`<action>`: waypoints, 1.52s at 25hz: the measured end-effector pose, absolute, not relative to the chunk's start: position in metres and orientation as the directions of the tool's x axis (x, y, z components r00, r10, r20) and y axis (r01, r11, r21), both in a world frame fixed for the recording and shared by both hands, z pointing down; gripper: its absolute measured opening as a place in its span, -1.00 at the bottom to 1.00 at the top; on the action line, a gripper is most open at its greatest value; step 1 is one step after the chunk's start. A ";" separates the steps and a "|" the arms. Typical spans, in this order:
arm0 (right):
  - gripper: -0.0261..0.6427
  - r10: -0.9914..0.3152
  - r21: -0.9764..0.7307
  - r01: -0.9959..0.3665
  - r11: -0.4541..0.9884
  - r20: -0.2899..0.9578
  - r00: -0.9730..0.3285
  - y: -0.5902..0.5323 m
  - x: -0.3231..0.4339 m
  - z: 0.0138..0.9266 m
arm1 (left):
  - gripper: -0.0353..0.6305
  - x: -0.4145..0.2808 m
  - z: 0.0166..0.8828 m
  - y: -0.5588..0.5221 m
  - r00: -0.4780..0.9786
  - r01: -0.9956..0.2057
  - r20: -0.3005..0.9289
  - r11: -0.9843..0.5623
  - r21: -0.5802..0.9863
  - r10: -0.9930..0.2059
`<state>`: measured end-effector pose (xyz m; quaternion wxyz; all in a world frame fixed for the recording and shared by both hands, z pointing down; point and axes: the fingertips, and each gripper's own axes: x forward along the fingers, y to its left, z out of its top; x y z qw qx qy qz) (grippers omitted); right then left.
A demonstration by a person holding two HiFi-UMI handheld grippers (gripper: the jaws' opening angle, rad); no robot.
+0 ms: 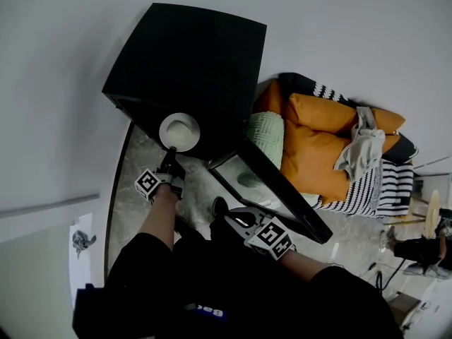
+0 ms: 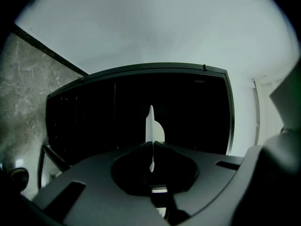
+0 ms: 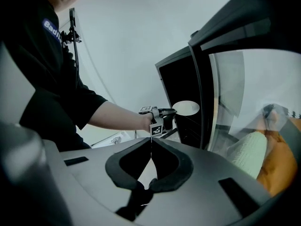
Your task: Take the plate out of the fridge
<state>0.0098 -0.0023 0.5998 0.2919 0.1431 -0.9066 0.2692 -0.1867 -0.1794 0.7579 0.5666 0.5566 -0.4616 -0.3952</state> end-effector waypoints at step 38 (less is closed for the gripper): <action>-0.89 -0.173 -0.364 -0.385 0.848 0.496 -0.851 0.000 -0.057 0.554 | -0.86 -0.198 0.537 -0.053 0.344 -0.053 -0.068 -0.092 0.994 -0.937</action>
